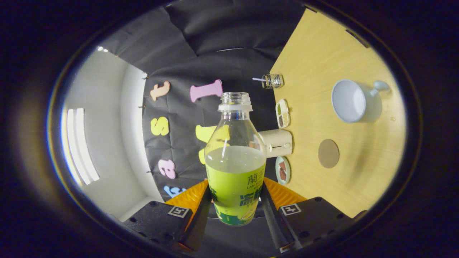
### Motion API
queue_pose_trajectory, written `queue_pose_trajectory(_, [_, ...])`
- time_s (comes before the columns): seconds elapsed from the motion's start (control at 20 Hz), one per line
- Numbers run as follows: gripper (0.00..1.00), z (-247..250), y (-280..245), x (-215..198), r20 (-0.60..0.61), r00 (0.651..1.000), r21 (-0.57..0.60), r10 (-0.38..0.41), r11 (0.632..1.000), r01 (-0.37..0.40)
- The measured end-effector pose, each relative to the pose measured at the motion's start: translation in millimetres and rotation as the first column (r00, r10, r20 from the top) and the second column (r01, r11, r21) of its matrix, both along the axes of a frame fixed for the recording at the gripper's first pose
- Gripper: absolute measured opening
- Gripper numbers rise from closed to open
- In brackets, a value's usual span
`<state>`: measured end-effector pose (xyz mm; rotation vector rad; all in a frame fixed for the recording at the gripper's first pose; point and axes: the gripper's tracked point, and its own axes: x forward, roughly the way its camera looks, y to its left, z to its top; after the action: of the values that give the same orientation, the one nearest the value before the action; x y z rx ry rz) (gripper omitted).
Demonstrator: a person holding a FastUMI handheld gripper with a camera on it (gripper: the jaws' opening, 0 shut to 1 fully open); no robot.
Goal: Take the bottle from table, then pour the juice into the cup, finally place the bottle on the coaster
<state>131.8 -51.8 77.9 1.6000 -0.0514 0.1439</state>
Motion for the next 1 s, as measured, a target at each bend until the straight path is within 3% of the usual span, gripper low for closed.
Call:
queue_pose_trajectory(0.1, [0.78,-14.0,2.6,-4.4,-0.045,0.998,-0.177,-0.032,0.984,0.024])
queue_pose_trajectory(0.2, [0.78,-23.3,3.0,-7.2,-0.067,0.995,-0.323,-0.07,0.945,0.044])
queue_pose_trajectory(0.5, [0.78,-54.2,10.0,-20.2,-0.065,0.984,-0.628,-0.168,0.773,0.091])
queue_pose_trajectory(0.65, [0.78,-58.7,2.1,-21.7,-0.049,0.97,-0.756,-0.237,0.644,0.119])
queue_pose_trajectory(0.85, [0.78,-49.8,-8.3,-14.5,-0.022,0.946,-0.892,-0.323,0.434,0.128])
queue_pose_trajectory(1.0, [0.78,-42.4,-3.4,-6.8,-0.003,0.934,-0.948,-0.357,0.297,0.11])
